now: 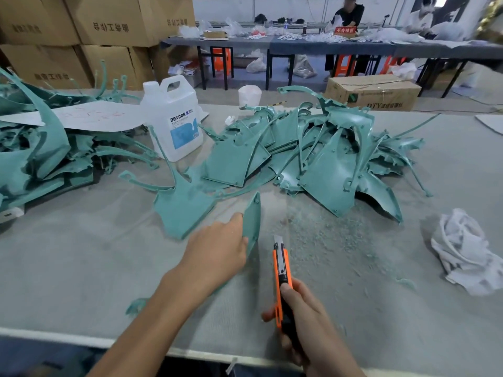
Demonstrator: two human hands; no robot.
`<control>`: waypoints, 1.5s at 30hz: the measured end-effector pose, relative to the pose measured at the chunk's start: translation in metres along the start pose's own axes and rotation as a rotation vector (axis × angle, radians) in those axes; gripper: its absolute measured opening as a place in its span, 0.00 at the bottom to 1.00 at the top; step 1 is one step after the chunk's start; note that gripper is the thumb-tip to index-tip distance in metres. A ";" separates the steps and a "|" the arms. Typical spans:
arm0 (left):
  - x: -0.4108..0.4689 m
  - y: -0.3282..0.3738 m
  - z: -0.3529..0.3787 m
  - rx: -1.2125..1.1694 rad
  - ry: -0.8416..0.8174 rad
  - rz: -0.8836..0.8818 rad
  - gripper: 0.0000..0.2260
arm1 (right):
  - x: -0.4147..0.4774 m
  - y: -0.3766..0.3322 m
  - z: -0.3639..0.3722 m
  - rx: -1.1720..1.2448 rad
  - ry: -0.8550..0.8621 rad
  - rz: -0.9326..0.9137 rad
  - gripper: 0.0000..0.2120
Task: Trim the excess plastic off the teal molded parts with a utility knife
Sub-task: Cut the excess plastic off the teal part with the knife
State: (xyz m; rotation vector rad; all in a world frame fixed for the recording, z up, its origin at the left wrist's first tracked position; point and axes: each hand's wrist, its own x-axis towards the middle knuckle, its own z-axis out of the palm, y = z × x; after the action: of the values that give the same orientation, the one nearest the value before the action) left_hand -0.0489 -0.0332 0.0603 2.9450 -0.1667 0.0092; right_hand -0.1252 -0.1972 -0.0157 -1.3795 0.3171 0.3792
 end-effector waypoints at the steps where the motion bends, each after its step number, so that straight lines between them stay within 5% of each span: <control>1: 0.002 -0.003 0.007 -0.001 -0.003 0.000 0.09 | 0.001 0.001 0.000 -0.008 -0.002 -0.006 0.08; 24: 0.015 -0.014 0.012 -0.007 -0.044 0.026 0.16 | 0.015 -0.005 0.020 -0.131 -0.122 -0.080 0.09; 32: 0.006 -0.010 0.019 0.024 0.025 0.067 0.10 | -0.012 -0.060 0.022 0.087 -0.232 -0.378 0.11; 39: 0.005 -0.009 0.015 0.001 0.024 0.078 0.10 | -0.002 -0.014 0.027 -0.007 -0.054 -0.081 0.10; 45: 0.001 -0.002 0.021 0.080 0.039 0.089 0.08 | -0.016 -0.062 0.025 -0.020 -0.245 -0.412 0.14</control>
State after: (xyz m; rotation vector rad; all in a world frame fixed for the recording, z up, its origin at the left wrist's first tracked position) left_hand -0.0479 -0.0359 0.0392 3.0122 -0.2988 0.0876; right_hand -0.1117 -0.1824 0.0506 -1.3616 -0.1729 0.2043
